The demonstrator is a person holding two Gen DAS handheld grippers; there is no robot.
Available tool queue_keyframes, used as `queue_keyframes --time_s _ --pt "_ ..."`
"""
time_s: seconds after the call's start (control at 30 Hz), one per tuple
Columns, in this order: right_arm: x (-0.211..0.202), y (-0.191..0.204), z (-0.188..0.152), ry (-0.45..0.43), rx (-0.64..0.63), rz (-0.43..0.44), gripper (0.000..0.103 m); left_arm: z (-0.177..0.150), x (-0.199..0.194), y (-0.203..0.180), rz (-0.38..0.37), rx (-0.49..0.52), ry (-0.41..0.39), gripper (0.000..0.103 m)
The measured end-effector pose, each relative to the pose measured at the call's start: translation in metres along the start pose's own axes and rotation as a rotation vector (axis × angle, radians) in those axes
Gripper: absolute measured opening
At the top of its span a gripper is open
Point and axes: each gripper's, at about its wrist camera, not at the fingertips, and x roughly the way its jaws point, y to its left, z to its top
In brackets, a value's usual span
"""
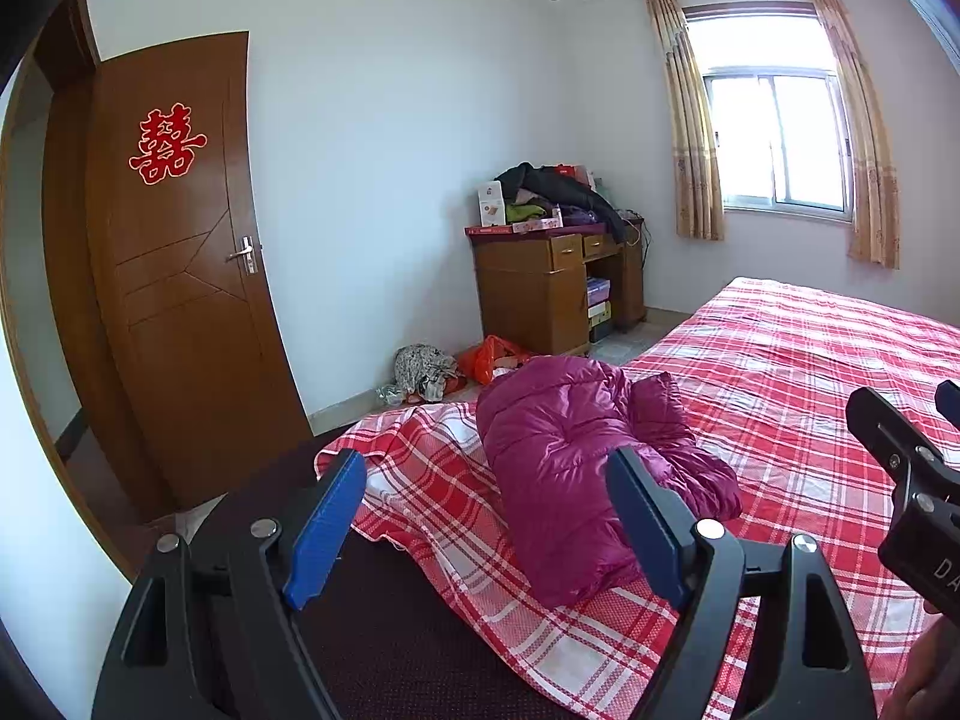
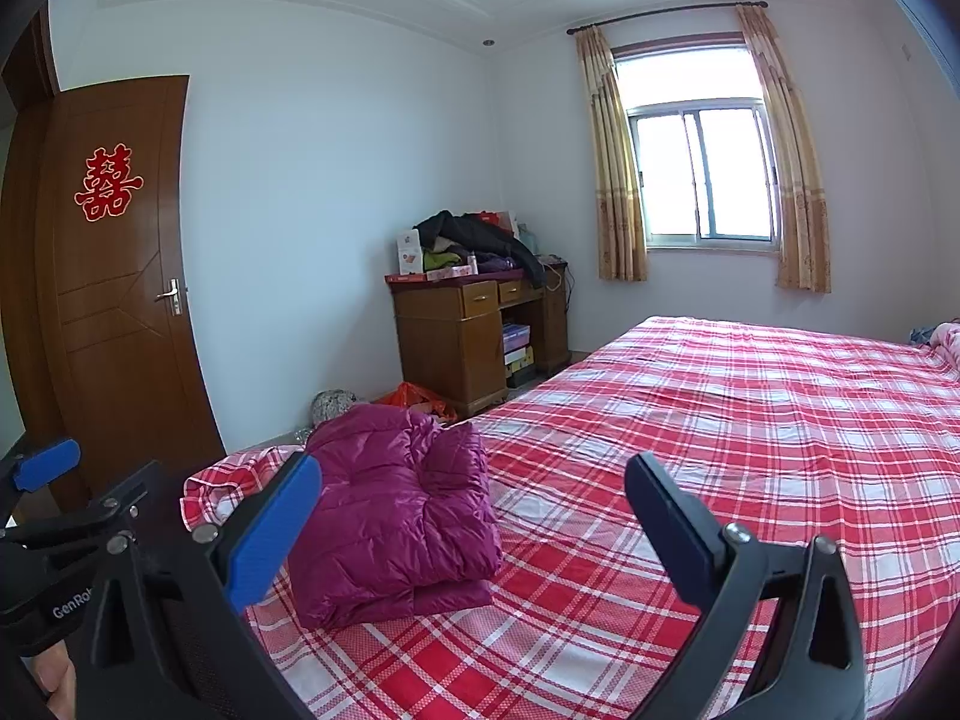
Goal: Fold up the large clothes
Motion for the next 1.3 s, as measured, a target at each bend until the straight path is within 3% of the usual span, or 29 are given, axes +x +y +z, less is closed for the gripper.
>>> queue_keyframes --time_s 1.3 --pt "-0.0024 -0.0099 0.0022 -0.003 0.023 -0.010 0.103 0.0018 0.0064 0.0065 0.022 -0.026 0.006 0.083"
